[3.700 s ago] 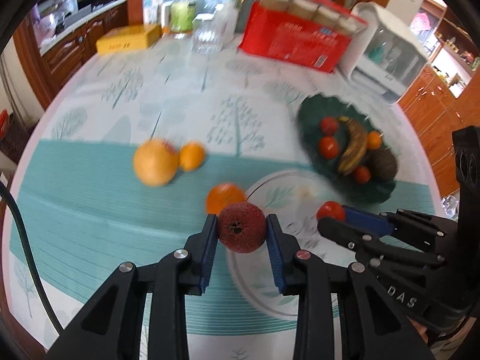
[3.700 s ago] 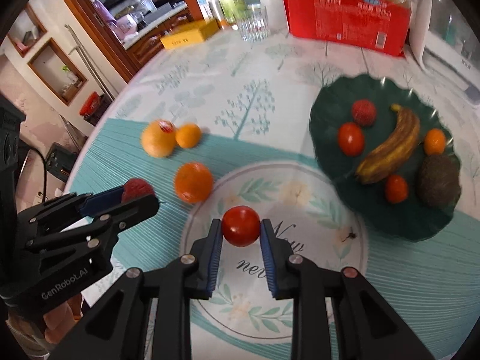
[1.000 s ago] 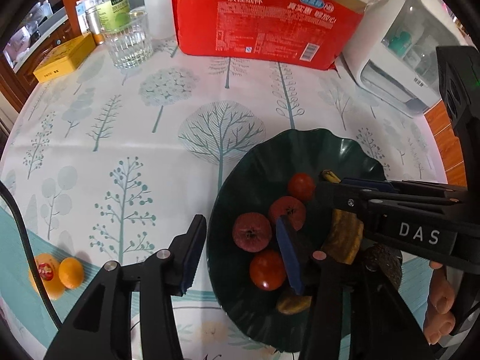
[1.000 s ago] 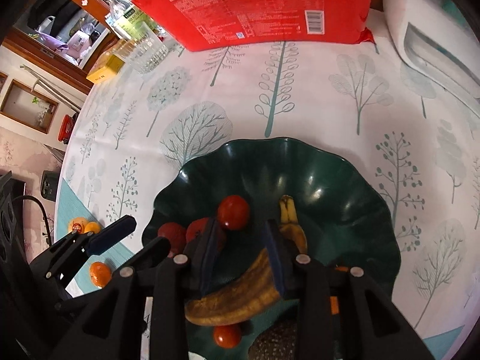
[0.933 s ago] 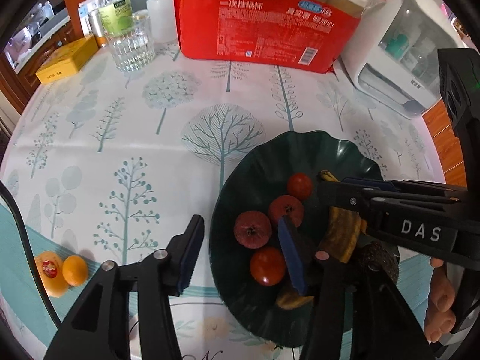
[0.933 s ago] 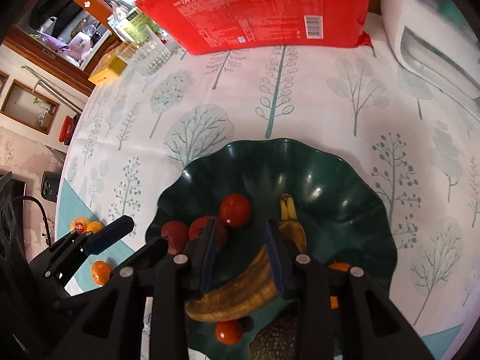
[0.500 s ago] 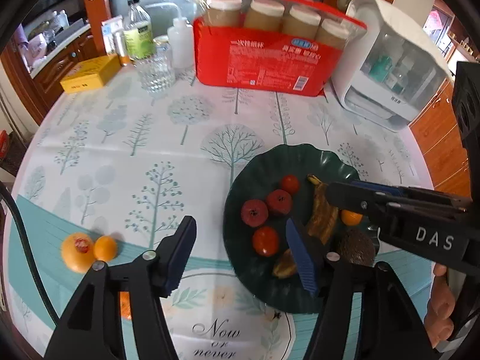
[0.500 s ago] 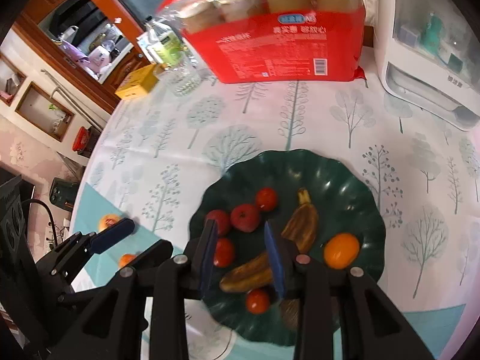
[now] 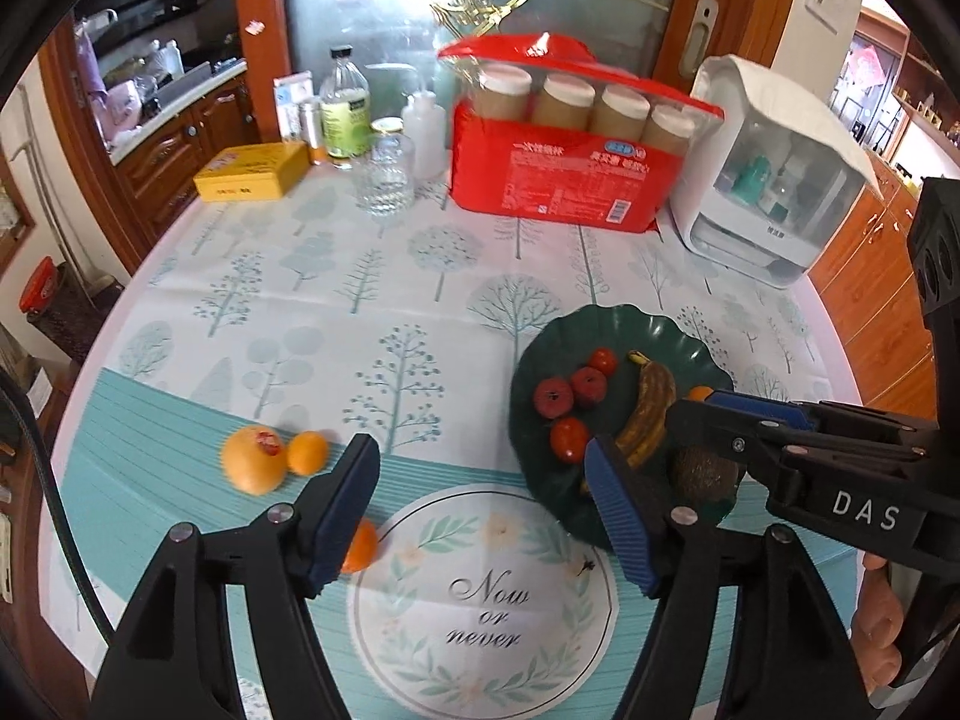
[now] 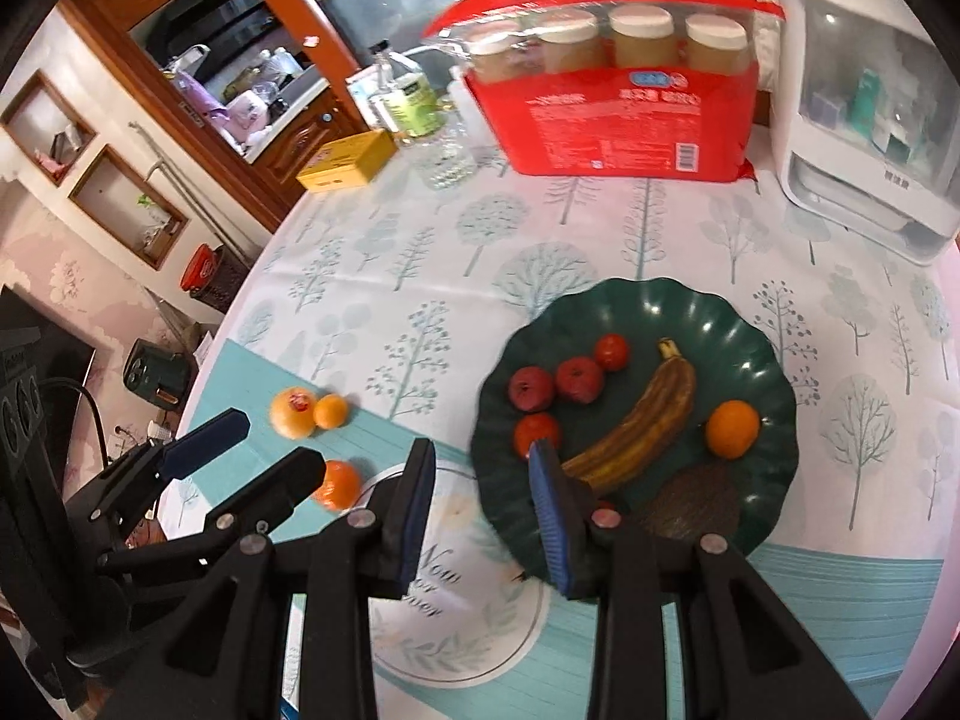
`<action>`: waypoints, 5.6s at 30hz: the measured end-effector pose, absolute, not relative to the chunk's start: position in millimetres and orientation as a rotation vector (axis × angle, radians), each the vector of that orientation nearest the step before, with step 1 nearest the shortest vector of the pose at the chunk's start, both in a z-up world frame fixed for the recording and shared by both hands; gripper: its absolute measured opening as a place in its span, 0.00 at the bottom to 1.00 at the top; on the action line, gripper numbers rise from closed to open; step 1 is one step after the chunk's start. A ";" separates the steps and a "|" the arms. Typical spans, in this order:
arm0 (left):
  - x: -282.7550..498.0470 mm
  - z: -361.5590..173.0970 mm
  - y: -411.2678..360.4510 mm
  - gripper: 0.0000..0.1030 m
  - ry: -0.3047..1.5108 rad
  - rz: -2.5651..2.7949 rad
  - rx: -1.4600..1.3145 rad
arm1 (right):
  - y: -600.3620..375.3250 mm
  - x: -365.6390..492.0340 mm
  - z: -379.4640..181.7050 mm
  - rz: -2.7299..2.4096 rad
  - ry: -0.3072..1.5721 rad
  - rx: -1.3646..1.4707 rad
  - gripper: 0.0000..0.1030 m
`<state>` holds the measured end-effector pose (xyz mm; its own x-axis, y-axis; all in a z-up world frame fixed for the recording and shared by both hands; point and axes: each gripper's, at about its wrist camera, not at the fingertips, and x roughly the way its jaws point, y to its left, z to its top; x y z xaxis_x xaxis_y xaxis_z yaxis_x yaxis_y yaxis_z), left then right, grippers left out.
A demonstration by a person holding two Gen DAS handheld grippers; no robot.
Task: Organize fruits
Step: 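Move the left tool to the yellow grapefruit while the right tool approaches an orange, then grasp the yellow grapefruit with the left gripper while the right gripper grasps the orange, then carry the grapefruit and orange onto the green plate and open both grippers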
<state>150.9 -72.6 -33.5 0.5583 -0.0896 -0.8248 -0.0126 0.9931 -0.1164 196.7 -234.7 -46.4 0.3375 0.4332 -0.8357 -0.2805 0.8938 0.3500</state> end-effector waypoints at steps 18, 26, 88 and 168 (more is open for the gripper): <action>111.4 3.6 2.6 0.74 0.882 0.002 -0.114 | -161.7 159.4 -16.1 0.526 1.065 0.125 0.32; 110.7 -3.8 41.6 0.74 0.885 0.009 -0.110 | -127.4 155.8 -24.0 0.513 1.061 0.122 0.32; 218.8 -196.8 108.1 0.51 1.203 -0.252 -0.165 | -37.4 170.0 -188.9 0.460 1.300 0.010 0.44; 270.6 -156.8 -192.5 0.49 1.166 -0.239 -0.037 | -333.2 313.2 -162.6 0.218 1.269 0.087 0.45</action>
